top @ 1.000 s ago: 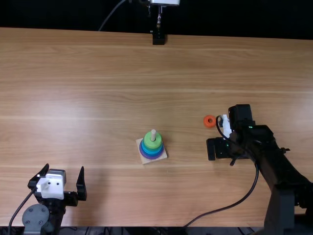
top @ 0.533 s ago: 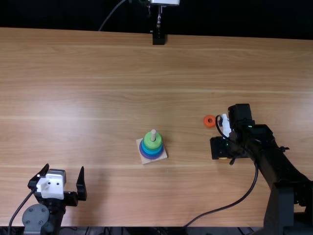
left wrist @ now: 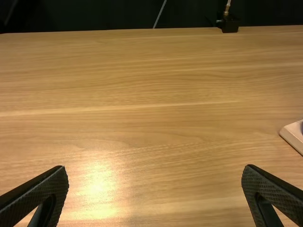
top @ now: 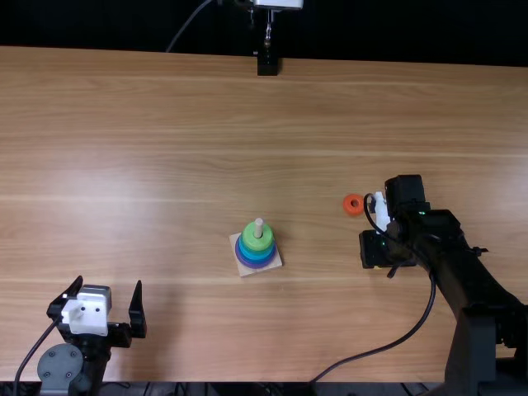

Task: Build the Hanoi tower: stack the rings onto the peg from bottom to top in this color order: purple, dark blue, light blue, dark green, light green, yellow, orange.

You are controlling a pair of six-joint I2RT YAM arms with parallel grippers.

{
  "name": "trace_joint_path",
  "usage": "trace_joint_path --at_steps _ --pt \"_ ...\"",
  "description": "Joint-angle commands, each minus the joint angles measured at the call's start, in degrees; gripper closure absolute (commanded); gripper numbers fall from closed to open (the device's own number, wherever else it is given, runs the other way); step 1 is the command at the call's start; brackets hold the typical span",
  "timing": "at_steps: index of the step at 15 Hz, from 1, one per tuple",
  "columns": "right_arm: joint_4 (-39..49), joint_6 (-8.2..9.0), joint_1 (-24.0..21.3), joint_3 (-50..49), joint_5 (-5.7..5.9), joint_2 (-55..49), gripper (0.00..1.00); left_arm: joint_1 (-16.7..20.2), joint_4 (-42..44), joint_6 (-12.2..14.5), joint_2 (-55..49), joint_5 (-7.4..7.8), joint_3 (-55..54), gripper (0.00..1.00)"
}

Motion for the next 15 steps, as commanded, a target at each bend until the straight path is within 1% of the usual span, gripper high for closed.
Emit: trace_joint_path --at_steps 1,3,7,11,12,15 --pt "-0.31 -0.33 1.21 3.82 -0.12 -3.24 1.00 -0.45 -4.40 -0.34 -0.67 0.26 -6.42 0.00" --pt "-2.84 -0.54 3.85 8.12 -0.12 -6.05 1.00 -0.45 -4.40 -0.34 -0.67 0.26 -6.42 0.00" --pt "-16.87 -0.44 11.58 21.48 -0.33 -7.54 1.00 -0.45 -4.40 -0.34 -0.67 0.36 -6.42 0.00" --pt "-34.16 -0.44 21.08 37.22 -0.44 -7.19 1.00 -0.45 -4.40 -0.34 -0.67 0.26 -6.42 0.00" --pt "-36.27 -0.44 23.01 40.73 -0.54 -6.84 1.00 -0.45 -4.40 -0.34 -0.67 0.26 -6.42 0.00" --pt "-37.54 -0.22 27.40 47.41 -0.44 -1.92 1.00 -0.54 -4.40 -0.34 -0.67 0.36 -6.42 0.00"
